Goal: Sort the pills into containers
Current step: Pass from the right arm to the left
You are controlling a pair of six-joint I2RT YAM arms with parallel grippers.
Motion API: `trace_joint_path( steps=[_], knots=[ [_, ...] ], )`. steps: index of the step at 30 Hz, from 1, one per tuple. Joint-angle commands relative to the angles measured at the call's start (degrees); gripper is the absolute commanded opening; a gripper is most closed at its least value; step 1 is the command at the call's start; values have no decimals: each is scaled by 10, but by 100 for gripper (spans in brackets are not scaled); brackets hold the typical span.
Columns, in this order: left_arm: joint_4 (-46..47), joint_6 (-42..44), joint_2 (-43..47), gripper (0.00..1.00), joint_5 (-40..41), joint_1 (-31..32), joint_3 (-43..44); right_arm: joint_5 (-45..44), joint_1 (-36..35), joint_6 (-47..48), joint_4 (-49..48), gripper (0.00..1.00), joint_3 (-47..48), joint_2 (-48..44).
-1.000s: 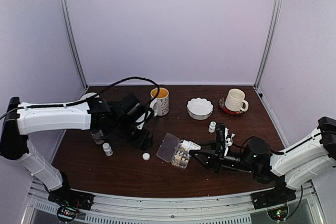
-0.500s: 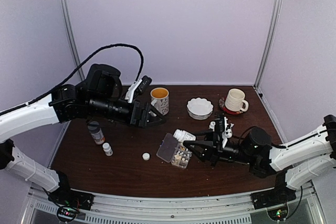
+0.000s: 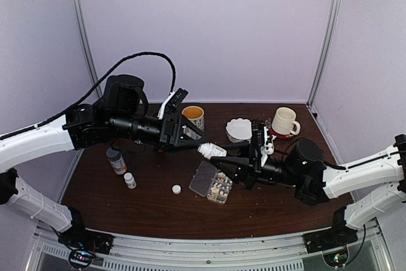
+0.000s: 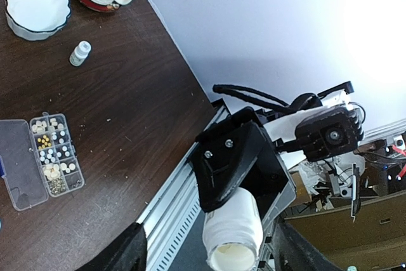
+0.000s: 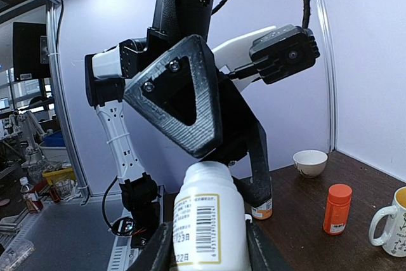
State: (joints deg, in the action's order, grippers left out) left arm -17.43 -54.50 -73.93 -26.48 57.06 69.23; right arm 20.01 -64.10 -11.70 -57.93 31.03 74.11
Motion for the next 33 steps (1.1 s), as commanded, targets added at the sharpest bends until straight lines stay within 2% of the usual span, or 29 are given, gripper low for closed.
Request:
trace_joint_path(
  steps=[1,15,19,24,27,29,33],
  knots=[
    [31,-25,12,70,-19,2,-12,15,3,14,11,0,23,15],
    [47,-43,10,67,-39,16,-30,15,2,21,22,0,51,41],
    [55,-46,12,51,-40,16,-38,14,2,25,25,0,54,44],
    [60,-47,12,40,-40,16,-39,19,3,25,31,1,61,48],
    [58,-43,20,32,-31,16,-40,15,3,25,33,14,59,47],
    [48,-36,25,29,-19,16,-40,13,3,27,35,28,56,44],
    [-49,19,24,30,49,15,-15,12,3,35,45,70,32,21]
  ],
)
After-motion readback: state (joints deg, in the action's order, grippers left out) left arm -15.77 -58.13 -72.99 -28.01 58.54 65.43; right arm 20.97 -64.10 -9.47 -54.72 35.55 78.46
